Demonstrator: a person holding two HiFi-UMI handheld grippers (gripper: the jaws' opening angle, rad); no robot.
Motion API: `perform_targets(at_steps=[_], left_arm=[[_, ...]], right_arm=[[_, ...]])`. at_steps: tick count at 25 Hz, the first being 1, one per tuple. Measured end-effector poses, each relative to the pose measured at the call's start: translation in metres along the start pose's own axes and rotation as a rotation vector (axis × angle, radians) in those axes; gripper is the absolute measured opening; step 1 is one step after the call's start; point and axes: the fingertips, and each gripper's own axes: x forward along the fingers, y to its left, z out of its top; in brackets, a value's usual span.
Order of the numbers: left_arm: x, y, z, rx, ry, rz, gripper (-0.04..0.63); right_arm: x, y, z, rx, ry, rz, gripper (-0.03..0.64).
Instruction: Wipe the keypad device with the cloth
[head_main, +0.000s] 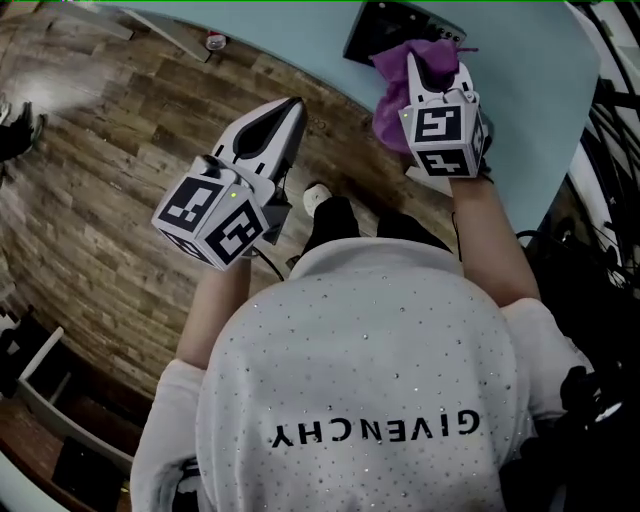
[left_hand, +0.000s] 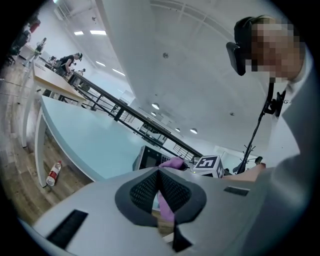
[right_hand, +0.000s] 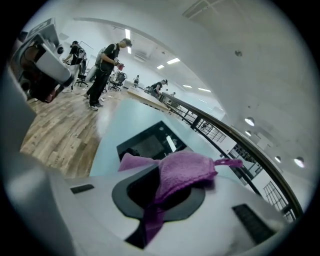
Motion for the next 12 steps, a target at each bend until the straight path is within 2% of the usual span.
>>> perform_targets(at_steps=[7, 10, 12], left_arm=[[0.03, -0.016, -0.002, 0.006, 0.034, -0.078, 0.0], [0.029, -0.014, -0.005, -0.013, 0.034, -0.077, 0.0], [0.025, -0.01, -0.006, -0.018, 0.034, -0.062, 0.0]], right_arm=[[-0.017, -0.032, -0.045, 0.022, 0.103, -0.057, 0.02], [-0.02, -0.033, -0.055, 0.047, 0.124, -0.067, 0.02], [-0.02, -0.033, -0.049, 0.083, 0.1, -0.075, 0.02]])
